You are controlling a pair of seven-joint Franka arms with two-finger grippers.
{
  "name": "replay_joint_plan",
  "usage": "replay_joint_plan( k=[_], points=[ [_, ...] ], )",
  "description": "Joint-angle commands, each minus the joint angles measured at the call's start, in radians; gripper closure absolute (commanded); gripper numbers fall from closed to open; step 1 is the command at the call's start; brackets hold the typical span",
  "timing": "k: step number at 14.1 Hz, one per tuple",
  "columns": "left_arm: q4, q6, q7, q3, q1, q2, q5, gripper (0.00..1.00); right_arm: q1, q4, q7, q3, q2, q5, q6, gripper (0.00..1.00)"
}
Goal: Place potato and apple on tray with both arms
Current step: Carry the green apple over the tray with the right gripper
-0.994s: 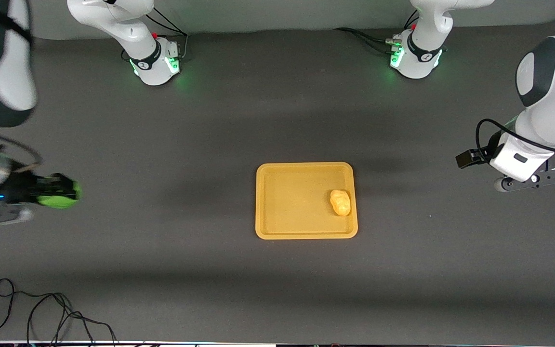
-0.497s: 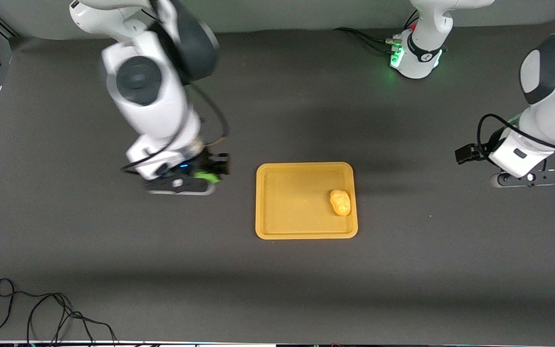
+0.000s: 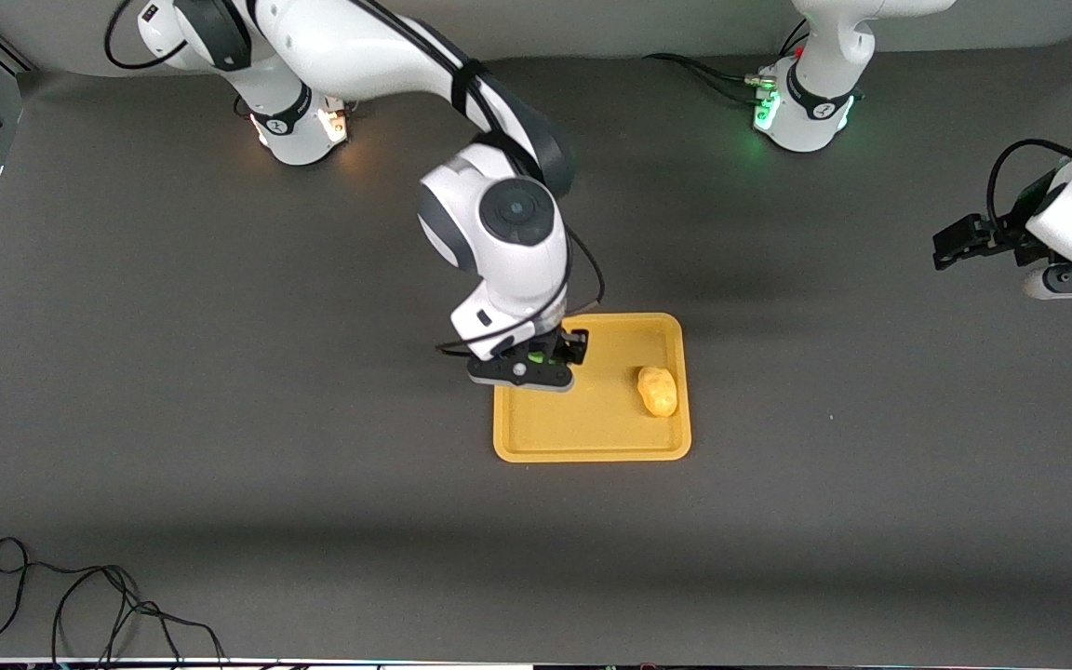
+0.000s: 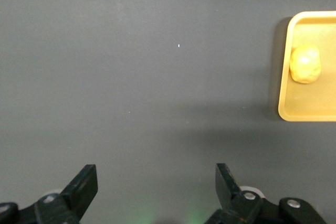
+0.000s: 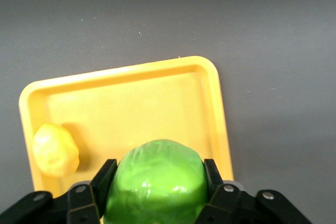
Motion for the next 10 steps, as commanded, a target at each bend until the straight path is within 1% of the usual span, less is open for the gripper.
replay_joint_plan(
  k=[1, 3, 5, 10],
  points=[
    [0.044, -0.028, 0.043, 0.015, -0.011, 0.031, -0.034, 0.00, 0.021, 0.065, 0.073, 0.003, 0.111, -0.014, 0.088, 0.46],
    [0.042, -0.028, 0.055, 0.017, -0.010, 0.034, -0.045, 0.00, 0.025, 0.066, 0.071, 0.005, 0.171, -0.014, 0.171, 0.46],
    [0.039, -0.025, 0.054, 0.017, -0.013, 0.039, -0.043, 0.00, 0.038, 0.068, 0.071, 0.006, 0.214, -0.017, 0.220, 0.46],
    [0.039, -0.019, 0.056, 0.017, -0.016, 0.058, -0.029, 0.00, 0.057, 0.071, 0.071, 0.006, 0.266, -0.017, 0.292, 0.46]
  ],
)
